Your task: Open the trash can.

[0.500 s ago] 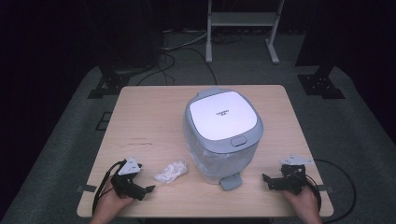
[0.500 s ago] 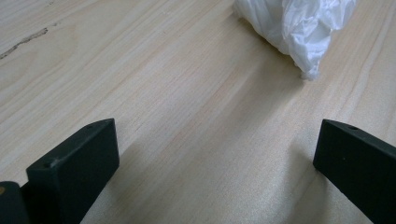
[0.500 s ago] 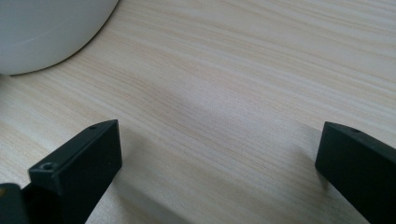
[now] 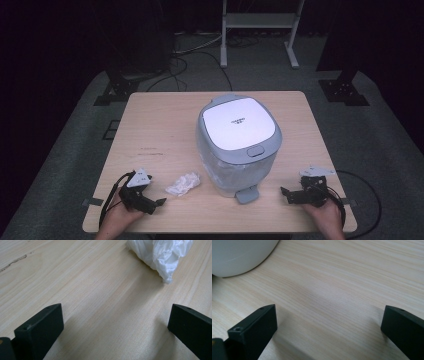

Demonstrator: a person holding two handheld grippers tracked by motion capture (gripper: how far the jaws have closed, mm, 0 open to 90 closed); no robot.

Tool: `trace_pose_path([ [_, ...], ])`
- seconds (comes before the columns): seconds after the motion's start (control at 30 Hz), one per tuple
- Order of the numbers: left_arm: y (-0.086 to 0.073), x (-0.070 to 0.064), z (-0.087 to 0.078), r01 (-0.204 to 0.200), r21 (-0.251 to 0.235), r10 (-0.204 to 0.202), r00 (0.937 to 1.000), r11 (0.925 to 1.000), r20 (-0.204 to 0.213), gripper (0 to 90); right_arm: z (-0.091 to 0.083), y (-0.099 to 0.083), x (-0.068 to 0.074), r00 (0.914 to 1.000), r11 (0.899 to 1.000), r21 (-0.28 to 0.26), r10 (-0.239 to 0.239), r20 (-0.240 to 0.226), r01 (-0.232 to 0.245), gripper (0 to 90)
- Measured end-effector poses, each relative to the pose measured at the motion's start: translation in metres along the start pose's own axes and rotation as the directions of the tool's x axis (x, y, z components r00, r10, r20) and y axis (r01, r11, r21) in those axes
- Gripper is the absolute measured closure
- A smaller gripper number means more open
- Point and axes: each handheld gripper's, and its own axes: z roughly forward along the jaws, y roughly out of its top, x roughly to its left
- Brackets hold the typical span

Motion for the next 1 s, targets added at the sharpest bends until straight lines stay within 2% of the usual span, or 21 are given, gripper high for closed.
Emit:
trace_pose_path([
  [0.5, 0.000, 0.001, 0.000, -0.001, 0.001, 0.001, 1.0000, 1.0000, 0.001, 0.0, -0.009, 0.009, 0.005, 0.9982, 0.999, -0.025, -0.026, -0.053, 0.025, 0.4],
  [0.57, 0.000, 0.001, 0.000, -0.001, 0.001, 0.001, 1.0000, 1.0000, 0.001, 0.0, -0.011, 0.010, 0.006, 0.9979, 0.999, -0.033, -0.025, -0.060, 0.023, 7.2],
  [0.63, 0.000, 0.001, 0.000, -0.001, 0.001, 0.001, 1.0000, 1.0000, 0.001, 0.0, -0.013, 0.011, 0.005, 0.9975, 0.999, -0.039, -0.027, -0.065, 0.025, 8.1],
  [0.67, 0.000, 0.001, 0.000, -0.001, 0.001, 0.001, 1.0000, 1.0000, 0.001, 0.0, -0.014, 0.012, 0.005, 0.9974, 0.999, -0.039, -0.022, -0.069, 0.019, 12.7],
  [0.77, 0.000, 0.001, 0.000, -0.001, 0.001, 0.001, 1.0000, 1.0000, 0.000, 0.0, -0.017, 0.014, 0.003, 0.9964, 0.999, -0.045, -0.021, -0.083, 0.017, 14.4],
  [1.0, 0.000, 0.000, 0.000, 0.003, -0.001, -0.003, 1.0000, 1.0000, -0.002, 0.0, -0.021, 0.020, 0.003, 0.9925, 0.998, -0.051, -0.033, -0.117, 0.027, 25.8],
])
